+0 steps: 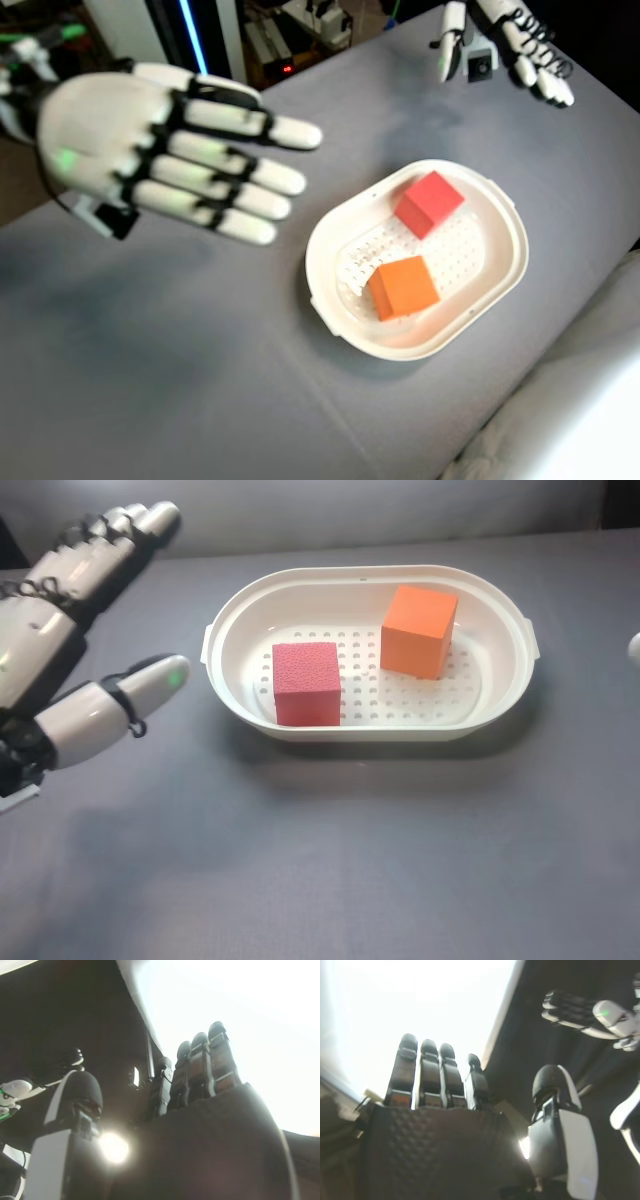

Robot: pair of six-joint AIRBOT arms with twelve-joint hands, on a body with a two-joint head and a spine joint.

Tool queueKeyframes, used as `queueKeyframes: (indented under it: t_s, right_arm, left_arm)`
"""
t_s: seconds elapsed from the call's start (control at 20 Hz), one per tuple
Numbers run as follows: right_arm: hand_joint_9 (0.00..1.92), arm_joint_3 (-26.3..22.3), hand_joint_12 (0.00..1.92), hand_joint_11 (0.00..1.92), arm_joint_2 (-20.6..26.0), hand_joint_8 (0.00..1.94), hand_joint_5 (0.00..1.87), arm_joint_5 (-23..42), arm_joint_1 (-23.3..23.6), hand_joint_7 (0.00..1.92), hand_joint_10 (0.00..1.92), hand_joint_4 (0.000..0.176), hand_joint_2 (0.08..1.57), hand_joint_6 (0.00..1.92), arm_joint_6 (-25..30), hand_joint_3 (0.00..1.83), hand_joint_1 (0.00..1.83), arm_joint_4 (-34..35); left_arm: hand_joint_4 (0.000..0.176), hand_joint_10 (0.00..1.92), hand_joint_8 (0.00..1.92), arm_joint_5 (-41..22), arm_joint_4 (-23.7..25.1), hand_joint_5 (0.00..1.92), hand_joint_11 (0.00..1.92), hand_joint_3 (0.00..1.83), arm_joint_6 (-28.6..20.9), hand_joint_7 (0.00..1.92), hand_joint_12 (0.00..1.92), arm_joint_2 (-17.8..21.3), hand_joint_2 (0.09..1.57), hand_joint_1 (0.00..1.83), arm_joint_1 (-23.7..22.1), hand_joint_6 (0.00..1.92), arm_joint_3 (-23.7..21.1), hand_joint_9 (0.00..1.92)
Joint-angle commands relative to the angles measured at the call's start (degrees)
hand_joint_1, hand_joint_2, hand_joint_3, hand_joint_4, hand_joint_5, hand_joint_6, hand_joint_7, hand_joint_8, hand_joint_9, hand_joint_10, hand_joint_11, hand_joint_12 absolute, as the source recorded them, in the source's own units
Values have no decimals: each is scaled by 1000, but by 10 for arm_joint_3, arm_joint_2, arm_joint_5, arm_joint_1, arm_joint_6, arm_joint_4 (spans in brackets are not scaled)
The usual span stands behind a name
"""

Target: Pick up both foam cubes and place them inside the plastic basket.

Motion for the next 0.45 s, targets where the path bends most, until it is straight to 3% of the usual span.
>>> queueKeyframes:
  t_s: [0.0, 0.05, 0.1, 0.15, 0.2, 0.25, 0.3, 0.35, 0.4]
  right_arm:
    - [0, -3, 0, 0, 8, 0, 0, 109, 0, 0, 0, 45, 1258, 0, 2, 9, 217, -11]
    - [0, -6, 0, 0, 14, 0, 0, 126, -3, 0, 0, 43, 1266, 0, 2, 9, 311, -14]
    - [0, -9, 0, 0, 19, 0, 0, 140, -5, 0, 0, 72, 1265, 0, 2, 6, 339, -16]
    - [0, -11, 0, 0, 26, 0, 0, 140, -5, 0, 0, 92, 1282, 0, 2, 13, 267, -17]
    - [26, -11, 9, 15, 32, 0, 0, 140, -5, 0, 10, 42, 1300, 0, 2, 18, 135, -25]
    - [124, -12, 297, 2, 35, 0, 0, 140, -5, 0, 2, 23, 1304, 0, 2, 0, 70, -27]
    - [149, -12, 444, 0, 40, 0, 0, 140, -5, 0, 2, 8, 1287, 0, 2, 0, 92, -33]
    - [80, -12, 443, 0, 43, 0, 0, 140, 0, 0, 0, 48, 1267, 0, 2, 0, 168, -41]
    - [80, -13, 443, 0, 45, 0, 0, 140, 13, 0, 0, 48, 1267, 0, 2, 0, 168, -57]
  left_arm:
    - [120, 0, 0, -106, 0, 0, 0, 0, -2, 0, 49, 10, 1358, 505, 1, 0, -2, 4]
    - [148, 18, 0, -125, 0, 0, 0, 0, -2, 0, 249, 15, 1321, 527, 5, 0, -6, 29]
    - [103, 7, 0, -139, -1, 0, 0, 0, -2, 0, 360, 18, 1259, 708, 7, 0, -8, 15]
    - [105, 1, 0, -153, -1, 0, 0, 0, -1, 0, 257, 22, 1258, 707, 8, 0, -11, 2]
    - [78, 15, 0, -155, 2, 0, 0, 0, 2, 0, 690, 31, 1303, 754, 8, 0, -16, 73]
    - [113, 53, 50, -155, 7, 422, 0, 4, 5, 242, 930, 34, 1357, 771, 5, 1309, -17, 216]
    - [163, 47, 37, -155, 17, 406, 0, 6, 8, 279, 898, 40, 1429, 650, -5, 1712, -17, 230]
    - [173, 56, 38, -155, 26, 465, 0, 4, 11, 363, 879, 45, 1398, 700, -13, 1708, -18, 299]
    - [173, 56, 38, -156, 39, 465, 0, 4, 18, 363, 879, 56, 1398, 700, -24, 1708, -22, 299]
